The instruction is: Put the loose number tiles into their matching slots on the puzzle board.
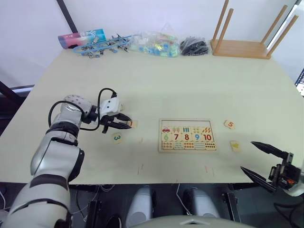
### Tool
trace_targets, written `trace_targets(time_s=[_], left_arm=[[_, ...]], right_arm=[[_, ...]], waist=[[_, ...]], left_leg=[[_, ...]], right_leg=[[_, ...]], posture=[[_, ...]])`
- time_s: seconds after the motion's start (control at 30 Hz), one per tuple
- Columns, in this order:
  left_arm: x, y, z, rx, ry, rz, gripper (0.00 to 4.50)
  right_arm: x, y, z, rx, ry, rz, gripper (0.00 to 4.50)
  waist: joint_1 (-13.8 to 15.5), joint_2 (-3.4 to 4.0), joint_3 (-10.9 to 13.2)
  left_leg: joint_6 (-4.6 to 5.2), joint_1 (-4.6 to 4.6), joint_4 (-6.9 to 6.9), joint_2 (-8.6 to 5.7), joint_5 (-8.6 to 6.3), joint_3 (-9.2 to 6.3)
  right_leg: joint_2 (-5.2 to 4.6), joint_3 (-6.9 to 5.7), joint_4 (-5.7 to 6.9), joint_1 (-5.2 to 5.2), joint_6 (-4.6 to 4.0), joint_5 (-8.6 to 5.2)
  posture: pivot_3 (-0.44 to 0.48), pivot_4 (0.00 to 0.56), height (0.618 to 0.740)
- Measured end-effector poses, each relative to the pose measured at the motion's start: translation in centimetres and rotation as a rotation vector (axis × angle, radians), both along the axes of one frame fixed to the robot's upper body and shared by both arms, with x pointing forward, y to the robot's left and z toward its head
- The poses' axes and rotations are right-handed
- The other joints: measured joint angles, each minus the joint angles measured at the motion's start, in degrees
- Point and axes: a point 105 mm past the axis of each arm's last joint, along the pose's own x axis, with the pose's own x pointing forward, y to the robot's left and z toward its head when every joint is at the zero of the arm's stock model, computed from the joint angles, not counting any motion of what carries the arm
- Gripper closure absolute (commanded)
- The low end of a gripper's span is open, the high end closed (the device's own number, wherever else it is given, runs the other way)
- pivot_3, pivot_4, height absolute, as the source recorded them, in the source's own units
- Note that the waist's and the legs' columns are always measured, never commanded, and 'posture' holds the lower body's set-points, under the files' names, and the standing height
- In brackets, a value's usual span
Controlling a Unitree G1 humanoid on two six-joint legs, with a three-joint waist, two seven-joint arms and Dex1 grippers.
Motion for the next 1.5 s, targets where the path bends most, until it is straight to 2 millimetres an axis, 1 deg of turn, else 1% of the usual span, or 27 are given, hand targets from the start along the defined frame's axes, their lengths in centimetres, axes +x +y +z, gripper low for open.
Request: trace_targets(time_s=[0.03, 0.13, 0.23, 0.3, 0.43, 0.53, 0.7, 0.83, 0.9, 1.03, 1.17, 1.3, 1.4, 1.5], left_arm=[[0.3, -0.8, 1.1, -0.03, -0.034, -0.024, 3.57], [0.4, -1.3, 1.6, -0.043, -0.043, -0.037, 3.57], [0.4, -3.3, 3.4, -0.078, -0.046, -0.086, 3.57], [0.2, -4.2, 4.0, -0.086, -0.038, -0.102, 3.57], [-0.6, -6.2, 4.3, -0.081, 0.02, -0.119, 3.57], [-0.7, -7.4, 4.5, -0.015, 0.001, -0.108, 3.57], [-0.2, -9.6, 4.2, 0.024, -0.029, -0.068, 3.57], [-0.5, -11.3, 4.1, 0.058, -0.042, -0.068, 3.57], [-0.6, -11.6, 4.0, 0.079, -0.055, -0.063, 3.57], [-0.6, -12.0, 3.0, 0.132, -0.057, -0.036, 3.57], [-0.5, -12.5, 2.1, 0.179, -0.051, -0.01, 3.57], [-0.6, -12.8, 2.0, 0.194, -0.063, -0.014, 3.57], [-0.6, -13.0, 1.4, 0.229, -0.073, -0.014, 3.57], [-0.5, -13.3, 1.3, 0.23, -0.073, -0.01, 3.57]], right_arm=[[0.1, 0.0, 0.0, 0.001, -0.002, 0.0, 0.0], [0.1, 0.0, 0.0, 0.002, -0.003, -0.002, 0.0], [0.1, 0.1, 0.0, 0.012, -0.003, -0.009, 0.0], [0.2, 0.1, 0.0, 0.015, -0.004, -0.011, 0.0], [0.2, 0.2, 0.0, 0.02, -0.008, -0.013, 0.0], [0.3, 0.1, -0.1, 0.022, -0.008, -0.014, 0.0], [0.3, 0.2, -0.1, 0.026, -0.009, -0.014, 0.0], [0.4, 0.2, -0.2, 0.026, -0.008, -0.017, 0.0], [0.4, 0.2, -0.2, 0.025, -0.008, -0.017, 0.0], [0.4, 0.3, -0.2, 0.026, -0.009, -0.02, 0.0], [0.6, 0.5, -0.2, 0.038, -0.015, -0.019, 0.0], [0.6, 0.5, -0.2, 0.039, -0.016, -0.021, 0.0], [0.6, 0.5, -0.3, 0.039, -0.019, -0.027, 0.0], [0.6, 0.5, -0.3, 0.038, -0.021, -0.031, 0.0]], waist=[[0.05, -0.02, 0.01], [0.01, -0.02, 0.01], [0.06, -0.02, 0.01], [-0.01, -0.01, 0.01], [-0.02, 0.0, 0.01], [0.01, 0.0, 0.01], [0.08, 0.0, 0.01], [0.0, 0.0, 0.01], [-0.02, 0.0, 0.01], [0.0, 0.01, 0.01], [0.03, 0.0, 0.01], [0.04, 0.01, 0.01], [0.03, 0.01, 0.01], [0.04, 0.01, 0.01]], left_leg=[[0.0, -0.03, 0.01, 0.0, 0.0, -0.01], [0.0, -0.02, 0.01, 0.0, 0.0, 0.0], [0.0, -0.03, 0.02, 0.02, 0.0, -0.01], [0.0, -0.01, 0.02, 0.01, 0.0, 0.0], [0.0, 0.0, 0.01, 0.02, 0.0, 0.0], [0.0, 0.02, 0.02, 0.0, 0.0, 0.01], [0.0, 0.0, 0.02, -0.04, 0.0, 0.01], [0.0, 0.02, 0.02, -0.03, 0.0, 0.02], [0.0, 0.05, 0.02, -0.03, 0.0, 0.03], [0.0, 0.06, 0.02, -0.03, 0.0, 0.04], [0.0, 0.04, 0.02, -0.04, 0.0, 0.01], [0.0, 0.04, 0.02, -0.04, 0.0, 0.01], [0.0, 0.04, 0.02, -0.04, 0.0, 0.01], [0.0, 0.04, 0.02, -0.04, 0.0, 0.01]], right_leg=[[-0.01, -0.01, 0.0, 0.0, 0.0, 0.0], [0.0, 0.0, 0.0, 0.0, 0.0, 0.0], [-0.01, 0.0, 0.01, 0.01, 0.0, 0.0], [0.0, 0.04, 0.01, 0.0, 0.0, 0.0], [0.03, 0.05, 0.02, 0.0, 0.0, 0.0], [0.03, 0.08, 0.02, 0.01, 0.0, 0.0], [0.08, 0.22, 0.02, 0.01, 0.01, -0.01], [0.11, 0.3, 0.02, 0.0, 0.01, -0.01], [0.14, 0.32, 0.02, 0.0, 0.01, -0.01], [0.15, 0.36, 0.03, 0.0, 0.01, -0.01], [0.48, 0.82, 0.0, 0.0, 0.01, -0.02], [0.49, 0.83, 0.0, 0.0, 0.01, -0.02], [0.5, 0.84, 0.01, 0.0, 0.0, -0.02], [0.5, 0.84, 0.0, 0.0, 0.0, -0.02]], posture=[[0.0, 0.15, 0.737], [0.0, 0.15, 0.737], [0.0, 0.15, 0.737], [0.0, 0.15, 0.737], [0.0, 0.15, 0.737], [0.0, 0.15, 0.737], [0.0, 0.15, 0.737], [0.0, 0.15, 0.737], [0.0, 0.15, 0.737], [0.0, 0.15, 0.737], [0.0, 0.15, 0.737], [0.0, 0.15, 0.737], [0.0, 0.15, 0.737], [0.0, 0.15, 0.737]])
